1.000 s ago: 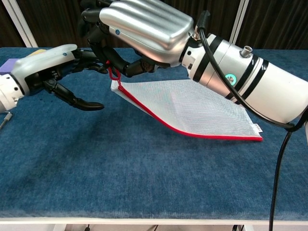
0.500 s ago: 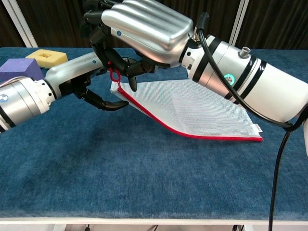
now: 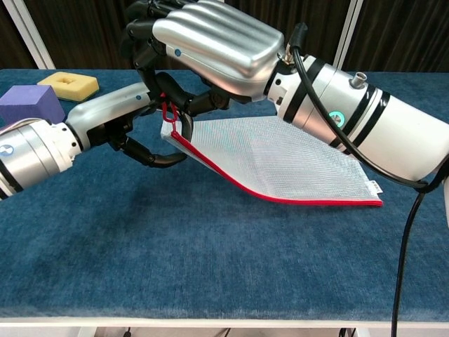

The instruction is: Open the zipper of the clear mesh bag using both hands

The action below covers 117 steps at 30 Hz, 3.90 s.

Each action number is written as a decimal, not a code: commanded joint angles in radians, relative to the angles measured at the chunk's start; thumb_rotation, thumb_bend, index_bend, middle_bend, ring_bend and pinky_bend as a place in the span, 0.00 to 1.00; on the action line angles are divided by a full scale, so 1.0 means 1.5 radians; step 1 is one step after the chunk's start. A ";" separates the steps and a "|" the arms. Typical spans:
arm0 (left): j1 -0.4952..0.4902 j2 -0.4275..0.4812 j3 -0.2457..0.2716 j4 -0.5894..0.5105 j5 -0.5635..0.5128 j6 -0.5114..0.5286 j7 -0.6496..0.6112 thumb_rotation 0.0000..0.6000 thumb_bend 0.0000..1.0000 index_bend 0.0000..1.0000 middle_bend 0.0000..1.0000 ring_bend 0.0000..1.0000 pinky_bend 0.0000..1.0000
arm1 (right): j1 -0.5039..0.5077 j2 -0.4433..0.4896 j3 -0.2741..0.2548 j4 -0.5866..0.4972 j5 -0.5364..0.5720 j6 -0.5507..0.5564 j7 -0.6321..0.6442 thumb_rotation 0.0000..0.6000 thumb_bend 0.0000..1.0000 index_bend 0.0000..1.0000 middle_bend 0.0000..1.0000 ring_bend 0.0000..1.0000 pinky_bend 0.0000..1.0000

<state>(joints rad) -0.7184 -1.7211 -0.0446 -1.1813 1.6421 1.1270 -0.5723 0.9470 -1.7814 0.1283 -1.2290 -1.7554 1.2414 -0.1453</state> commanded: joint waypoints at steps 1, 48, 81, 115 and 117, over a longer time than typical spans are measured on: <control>0.000 0.001 0.003 0.000 -0.001 0.000 -0.008 1.00 0.35 0.58 0.19 0.08 0.15 | -0.001 0.000 -0.001 -0.001 -0.001 0.001 0.000 1.00 0.26 0.68 0.25 0.04 0.09; 0.002 0.016 0.011 0.001 -0.021 0.039 -0.467 1.00 0.53 0.64 0.23 0.08 0.14 | -0.097 0.012 -0.071 0.055 -0.072 0.089 -0.105 1.00 0.25 0.68 0.22 0.00 0.00; 0.045 0.002 -0.008 0.079 -0.076 0.033 -0.364 1.00 0.53 0.64 0.23 0.08 0.14 | -0.370 0.150 -0.171 0.102 0.020 0.193 -0.031 1.00 0.25 0.68 0.22 0.00 0.00; 0.168 0.204 -0.013 -0.172 -0.170 0.108 0.264 1.00 0.17 0.18 0.13 0.07 0.14 | -0.438 0.295 -0.100 -0.113 0.105 0.175 -0.043 1.00 0.03 0.00 0.00 0.00 0.00; 0.191 0.234 -0.010 -0.192 -0.177 0.131 0.283 1.00 0.17 0.19 0.13 0.07 0.14 | -0.455 0.318 -0.090 -0.126 0.124 0.191 -0.026 1.00 0.06 0.00 0.00 0.00 0.00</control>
<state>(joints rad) -0.4759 -1.4205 -0.0612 -1.4247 1.4037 1.2819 -0.1839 0.2894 -1.3348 -0.0252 -1.3959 -1.5949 1.5049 -0.2067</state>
